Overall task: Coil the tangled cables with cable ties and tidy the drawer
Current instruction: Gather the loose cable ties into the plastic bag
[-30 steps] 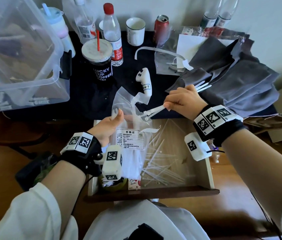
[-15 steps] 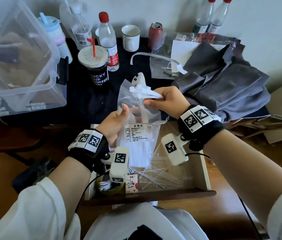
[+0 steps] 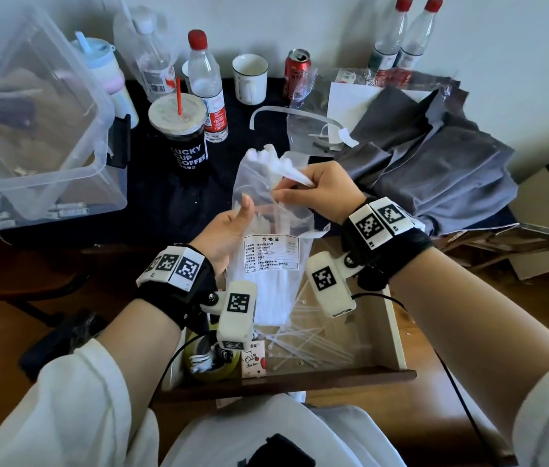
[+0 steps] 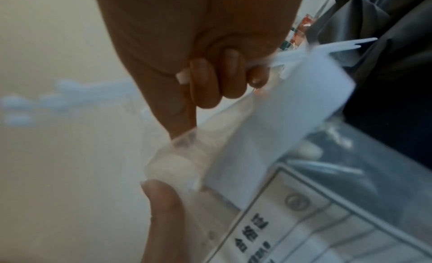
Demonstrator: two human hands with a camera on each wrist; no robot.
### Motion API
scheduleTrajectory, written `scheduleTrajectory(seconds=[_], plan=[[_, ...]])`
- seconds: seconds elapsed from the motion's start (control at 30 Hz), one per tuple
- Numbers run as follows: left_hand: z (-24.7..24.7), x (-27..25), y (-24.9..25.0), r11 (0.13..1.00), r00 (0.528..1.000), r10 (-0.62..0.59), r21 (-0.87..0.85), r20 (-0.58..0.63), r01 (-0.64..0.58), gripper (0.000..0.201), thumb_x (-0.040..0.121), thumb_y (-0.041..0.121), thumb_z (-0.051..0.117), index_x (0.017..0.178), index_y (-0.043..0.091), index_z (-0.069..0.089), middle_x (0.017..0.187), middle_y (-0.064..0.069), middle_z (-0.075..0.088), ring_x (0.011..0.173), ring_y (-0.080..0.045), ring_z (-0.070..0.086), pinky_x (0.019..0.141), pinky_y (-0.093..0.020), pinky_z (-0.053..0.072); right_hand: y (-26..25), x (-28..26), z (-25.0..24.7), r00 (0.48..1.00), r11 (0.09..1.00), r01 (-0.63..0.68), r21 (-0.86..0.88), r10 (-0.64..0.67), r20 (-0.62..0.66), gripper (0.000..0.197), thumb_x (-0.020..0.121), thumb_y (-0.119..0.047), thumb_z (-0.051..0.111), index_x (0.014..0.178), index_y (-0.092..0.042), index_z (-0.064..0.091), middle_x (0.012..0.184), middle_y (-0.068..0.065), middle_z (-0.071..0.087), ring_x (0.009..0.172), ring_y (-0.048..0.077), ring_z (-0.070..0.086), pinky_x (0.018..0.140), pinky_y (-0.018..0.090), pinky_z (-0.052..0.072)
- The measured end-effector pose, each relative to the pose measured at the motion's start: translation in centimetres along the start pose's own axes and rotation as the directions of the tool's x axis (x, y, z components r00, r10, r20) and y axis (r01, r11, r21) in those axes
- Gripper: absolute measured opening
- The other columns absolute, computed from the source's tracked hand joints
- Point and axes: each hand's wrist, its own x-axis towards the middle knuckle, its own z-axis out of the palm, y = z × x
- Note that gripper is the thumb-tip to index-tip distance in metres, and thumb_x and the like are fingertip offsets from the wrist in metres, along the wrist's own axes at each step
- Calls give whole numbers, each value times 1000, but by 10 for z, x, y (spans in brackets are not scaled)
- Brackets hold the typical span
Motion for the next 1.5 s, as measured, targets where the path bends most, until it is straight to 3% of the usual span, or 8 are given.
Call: scheduleTrajectory(seconds=[0.17,0.27,0.53,0.73,0.97,1.17,1.4,1.5], plan=[[4,2,2,998,1000,-3,-56,-15,2,84,38,82,69,91,17,73,89,-10,72,88,-27,68,90,-47,49,1,1,1,992,962,-110,-252,120,25,37,82,-21,68,49,-12,52,46,-2,47,43,5,41,54,23,37],[4,0,3,997,1000,10,-83,-11,-11,95,48,84,59,113,16,69,111,-18,68,108,-31,64,96,-47,48,-3,-5,-4,996,998,-63,-20,64,65,31,83,-26,68,52,-20,67,64,12,52,63,21,43,65,31,36],[11,-8,5,971,997,68,-234,37,-57,109,63,81,44,129,-7,44,137,-22,50,127,-36,49,104,-56,39,1,-17,-17,987,994,27,-105,-10,157,19,70,-15,79,85,-20,69,38,-11,31,39,5,24,44,14,19],[17,-8,6,962,993,110,-255,33,-98,115,52,82,57,133,1,47,134,-26,51,127,-35,49,107,-58,34,0,-14,-16,996,995,88,-49,-88,-8,11,69,-4,78,75,2,71,60,1,67,54,0,53,61,15,45],[10,-8,4,975,987,140,-183,81,-124,118,56,85,53,136,0,44,142,-21,45,135,-32,40,110,-58,28,9,-12,-18,994,992,98,84,-94,-51,23,67,6,76,88,2,69,51,-15,63,53,-4,57,59,13,50],[18,-1,-9,974,997,54,-225,58,-40,100,35,41,94,123,8,60,123,-13,64,118,-25,58,108,-50,36,5,-10,-16,989,968,125,219,-103,-106,19,72,13,67,72,-5,66,53,-14,65,54,-3,60,59,10,49],[19,8,-10,952,997,-19,-305,-70,-4,41,42,25,90,80,14,78,89,-7,75,86,-22,71,94,-44,51,10,-11,-34,991,990,109,88,-101,-92,19,74,-3,73,86,-15,66,46,-15,51,50,6,44,65,30,43],[9,8,-12,961,998,-36,-276,-49,21,60,28,32,96,82,13,78,96,-10,74,94,-24,70,95,-42,49,16,-11,-43,984,995,79,53,-69,-167,17,84,-3,63,95,-12,55,44,-19,49,42,-5,42,55,8,37]])
